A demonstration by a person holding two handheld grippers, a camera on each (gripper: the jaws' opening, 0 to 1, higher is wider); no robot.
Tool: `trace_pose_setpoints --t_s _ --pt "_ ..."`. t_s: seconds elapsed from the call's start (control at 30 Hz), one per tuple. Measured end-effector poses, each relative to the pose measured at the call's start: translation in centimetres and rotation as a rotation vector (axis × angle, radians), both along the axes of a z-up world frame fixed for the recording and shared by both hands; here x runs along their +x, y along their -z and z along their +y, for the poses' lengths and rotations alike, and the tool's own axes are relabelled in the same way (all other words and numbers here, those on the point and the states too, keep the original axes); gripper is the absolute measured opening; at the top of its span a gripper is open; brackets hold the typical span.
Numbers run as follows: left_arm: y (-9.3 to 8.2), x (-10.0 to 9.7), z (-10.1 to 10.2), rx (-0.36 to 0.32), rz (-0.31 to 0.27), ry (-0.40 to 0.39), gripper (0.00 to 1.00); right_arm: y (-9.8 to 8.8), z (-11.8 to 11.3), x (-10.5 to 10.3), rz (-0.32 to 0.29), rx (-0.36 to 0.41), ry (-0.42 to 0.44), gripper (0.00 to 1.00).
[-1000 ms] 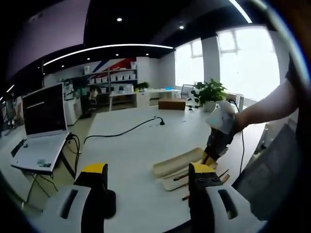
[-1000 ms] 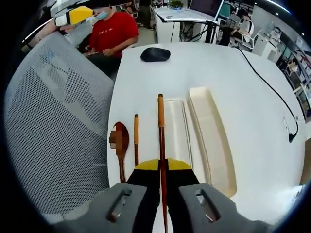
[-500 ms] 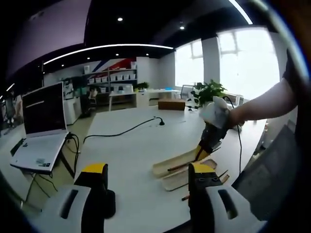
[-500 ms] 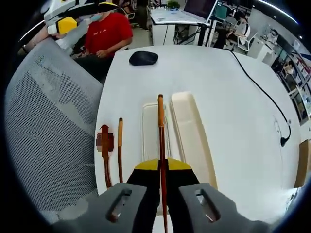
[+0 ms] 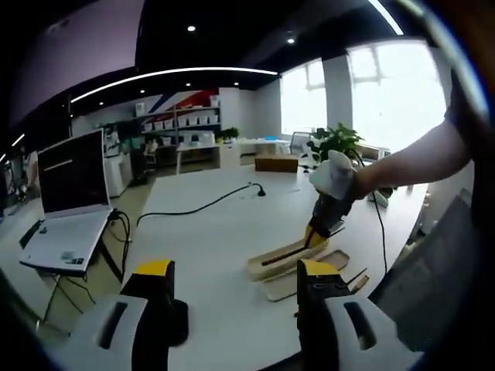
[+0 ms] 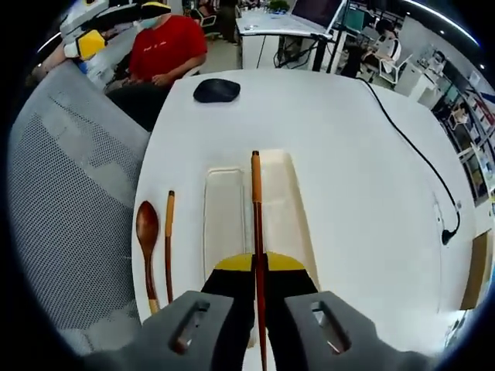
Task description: Arrange the utensils inside the cutlery case until each visible utensil rests in its matching compartment.
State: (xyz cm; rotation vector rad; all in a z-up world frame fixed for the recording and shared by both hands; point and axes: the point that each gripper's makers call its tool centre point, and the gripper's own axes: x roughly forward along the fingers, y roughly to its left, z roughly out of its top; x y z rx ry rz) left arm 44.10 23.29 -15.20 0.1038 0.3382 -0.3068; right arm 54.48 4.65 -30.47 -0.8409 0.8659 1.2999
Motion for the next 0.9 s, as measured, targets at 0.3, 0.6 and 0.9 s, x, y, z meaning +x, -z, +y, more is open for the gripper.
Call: trace_pose_setpoints --t_s 0.3,0.6,0.9 --pt "0.4 0.0 0.7 0.006 0.018 -0.024 0.66 1.1 0.8 1.1 0.005 -0.014 -0.023 0.0" --pt "0.6 0.0 0.6 -0.007 0.035 -0.028 0.66 2.1 1.1 1.4 0.007 -0.026 -0.045 0.0" --pt "0.9 0.0 0.9 -0.009 0.049 -0.034 0.66 2.6 1.3 1.6 0.021 -0.019 -0.039 0.0"
